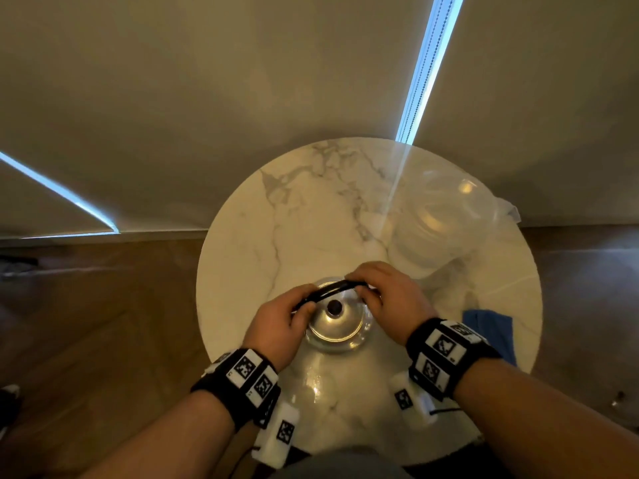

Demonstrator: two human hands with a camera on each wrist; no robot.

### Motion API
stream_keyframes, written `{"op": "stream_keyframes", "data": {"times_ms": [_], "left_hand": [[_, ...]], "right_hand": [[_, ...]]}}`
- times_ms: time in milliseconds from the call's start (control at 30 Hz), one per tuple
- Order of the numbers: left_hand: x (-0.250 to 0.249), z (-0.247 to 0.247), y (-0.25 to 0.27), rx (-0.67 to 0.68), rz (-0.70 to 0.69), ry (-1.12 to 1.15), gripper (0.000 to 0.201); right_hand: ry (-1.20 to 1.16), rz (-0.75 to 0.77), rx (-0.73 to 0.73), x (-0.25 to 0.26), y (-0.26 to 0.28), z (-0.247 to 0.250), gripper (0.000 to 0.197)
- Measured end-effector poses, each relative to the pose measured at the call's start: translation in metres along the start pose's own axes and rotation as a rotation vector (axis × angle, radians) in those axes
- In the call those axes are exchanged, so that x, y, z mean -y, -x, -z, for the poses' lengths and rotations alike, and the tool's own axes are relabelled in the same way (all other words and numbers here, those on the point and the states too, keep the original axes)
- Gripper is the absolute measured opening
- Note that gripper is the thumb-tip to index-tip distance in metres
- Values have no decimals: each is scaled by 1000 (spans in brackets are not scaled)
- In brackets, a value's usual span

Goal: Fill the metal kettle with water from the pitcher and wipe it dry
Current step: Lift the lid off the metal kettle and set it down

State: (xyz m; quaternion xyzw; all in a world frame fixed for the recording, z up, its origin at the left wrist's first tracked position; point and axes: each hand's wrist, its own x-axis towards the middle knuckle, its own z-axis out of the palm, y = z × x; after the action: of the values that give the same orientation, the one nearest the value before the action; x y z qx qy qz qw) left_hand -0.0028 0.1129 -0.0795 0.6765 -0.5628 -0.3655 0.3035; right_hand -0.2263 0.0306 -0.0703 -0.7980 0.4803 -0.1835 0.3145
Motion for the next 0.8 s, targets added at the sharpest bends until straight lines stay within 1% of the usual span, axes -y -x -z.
{"op": "stream_keyframes", "data": {"times_ms": [67,133,300,433,500,567,600,633,700,733,800], "left_hand": [[-3,-1,-4,-47,-14,-45,37],[-5,-1,-12,-72,-44,-116,38],[1,2,-32,-93,56,-139,33],[14,1,-45,-47,128,-172,32],[16,2,-50,-12,142,-205,30],[15,5,-50,51,136,-243,32],[15,7,-46,99,112,-256,38],[15,9,-41,153,65,-261,49],[16,13,-32,249,-49,-223,77],[20,12,-29,285,-94,-216,91],[28,6,-28,329,-123,-255,113]], "right_hand": [[27,-13,13,-2,-7,0,30],[52,-35,33,-3,-17,-2,31],[105,-113,74,1,-46,-9,26],[129,-204,62,0,-57,-21,23],[136,-239,66,2,-60,-28,23],[136,-274,61,6,-60,-33,23],[143,-289,45,10,-58,-33,23],[154,-290,17,16,-54,-31,24],[194,-234,-13,30,-38,-26,26],[227,-203,20,38,-27,-24,29],[308,-194,157,53,-7,-29,34]]}}
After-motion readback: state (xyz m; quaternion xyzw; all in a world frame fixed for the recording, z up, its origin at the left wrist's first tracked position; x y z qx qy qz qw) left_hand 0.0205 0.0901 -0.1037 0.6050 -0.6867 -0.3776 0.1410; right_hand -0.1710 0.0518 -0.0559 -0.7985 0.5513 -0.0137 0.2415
